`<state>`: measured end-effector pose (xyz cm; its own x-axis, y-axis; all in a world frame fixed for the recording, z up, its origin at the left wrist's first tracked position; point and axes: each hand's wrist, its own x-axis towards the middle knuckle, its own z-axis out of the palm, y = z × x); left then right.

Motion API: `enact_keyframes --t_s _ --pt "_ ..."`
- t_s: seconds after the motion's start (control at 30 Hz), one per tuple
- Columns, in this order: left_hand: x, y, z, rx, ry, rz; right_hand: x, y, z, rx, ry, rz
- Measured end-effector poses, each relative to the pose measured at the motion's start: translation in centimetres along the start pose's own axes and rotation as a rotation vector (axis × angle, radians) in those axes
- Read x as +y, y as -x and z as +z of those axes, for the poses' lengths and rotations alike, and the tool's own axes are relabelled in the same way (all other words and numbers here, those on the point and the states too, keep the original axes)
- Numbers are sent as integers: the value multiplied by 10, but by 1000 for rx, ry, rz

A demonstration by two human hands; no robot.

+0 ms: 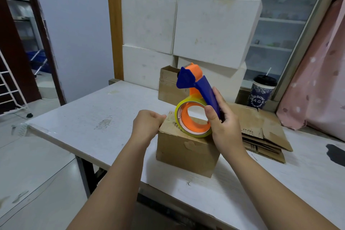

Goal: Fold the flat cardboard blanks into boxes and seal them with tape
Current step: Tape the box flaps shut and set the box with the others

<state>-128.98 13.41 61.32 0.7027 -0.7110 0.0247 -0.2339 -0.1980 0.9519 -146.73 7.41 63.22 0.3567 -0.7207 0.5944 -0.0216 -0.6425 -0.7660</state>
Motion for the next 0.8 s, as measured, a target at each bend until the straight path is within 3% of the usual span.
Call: enact_keyframes --t_s 0.17,0.27,0.37,0.43,0.5,0.6,0.67,0.8 --pt "-11 0 -1 -81 -99 -84 1 1 1 2 16 1" --pt "-35 11 2 -130 23 -163 0 1 1 2 21 14" --pt "-31 16 3 124 264 27 1 1 1 -4 31 10" --pt "-15 24 6 109 339 137 1 1 1 -7 31 11" --pt "-4 34 14 54 255 201 0 0 1 -5 30 12" --pt "-5 44 29 116 -54 228 0 1 2 2 17 20" --pt "-8 46 32 117 -121 229 0 1 2 3 12 24" --pt "-10 42 21 13 -315 230 0 1 3 9 -1 32"
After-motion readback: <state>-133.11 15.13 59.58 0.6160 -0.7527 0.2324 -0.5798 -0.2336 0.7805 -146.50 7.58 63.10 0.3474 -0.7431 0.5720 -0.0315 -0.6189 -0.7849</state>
